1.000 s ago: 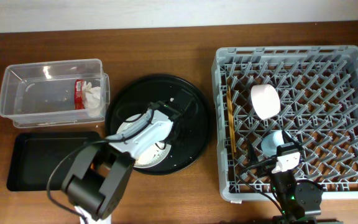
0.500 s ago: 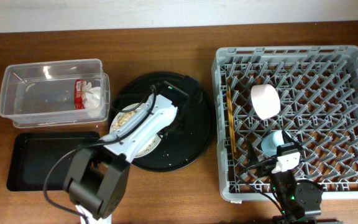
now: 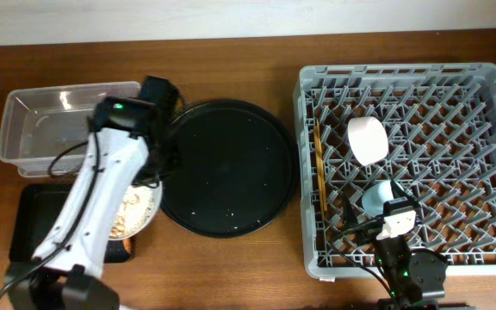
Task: Sort waste into correct bins and load items into the dishwasher rack
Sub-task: 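Grasp the white plate rim with the left gripper and move it over the black tray, then tilt the plate with the left gripper to dump rice onto the black tray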
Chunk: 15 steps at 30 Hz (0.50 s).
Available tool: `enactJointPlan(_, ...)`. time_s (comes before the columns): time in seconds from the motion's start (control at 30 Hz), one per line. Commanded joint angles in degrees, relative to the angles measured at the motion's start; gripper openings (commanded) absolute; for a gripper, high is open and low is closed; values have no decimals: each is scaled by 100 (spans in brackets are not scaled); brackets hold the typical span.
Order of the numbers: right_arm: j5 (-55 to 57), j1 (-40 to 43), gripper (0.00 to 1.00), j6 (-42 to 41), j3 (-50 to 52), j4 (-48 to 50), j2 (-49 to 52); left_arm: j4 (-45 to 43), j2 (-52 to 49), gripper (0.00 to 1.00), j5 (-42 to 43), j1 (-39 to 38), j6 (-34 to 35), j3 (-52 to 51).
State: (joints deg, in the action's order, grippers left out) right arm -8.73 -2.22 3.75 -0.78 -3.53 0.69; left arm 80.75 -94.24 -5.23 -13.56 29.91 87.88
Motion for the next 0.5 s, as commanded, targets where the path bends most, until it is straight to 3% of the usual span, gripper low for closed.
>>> enactJointPlan(0.0, -55, 37, 98, 33, 46, -4, -37, -186, 466, 0, 975, 651, -758, -101)
enactJointPlan(0.23, -55, 37, 98, 33, 46, -4, -37, -977, 1410, 0, 2118, 2033, -1665, -1303)
enactJointPlan(0.37, -55, 37, 98, 33, 46, -4, -37, -1812, 1908, 0, 3292, 2618, -2107, -2302)
enactJointPlan(0.47, -55, 37, 98, 33, 46, -2, -37, -1926, 2474, 0, 3862, 3167, -2398, -2490)
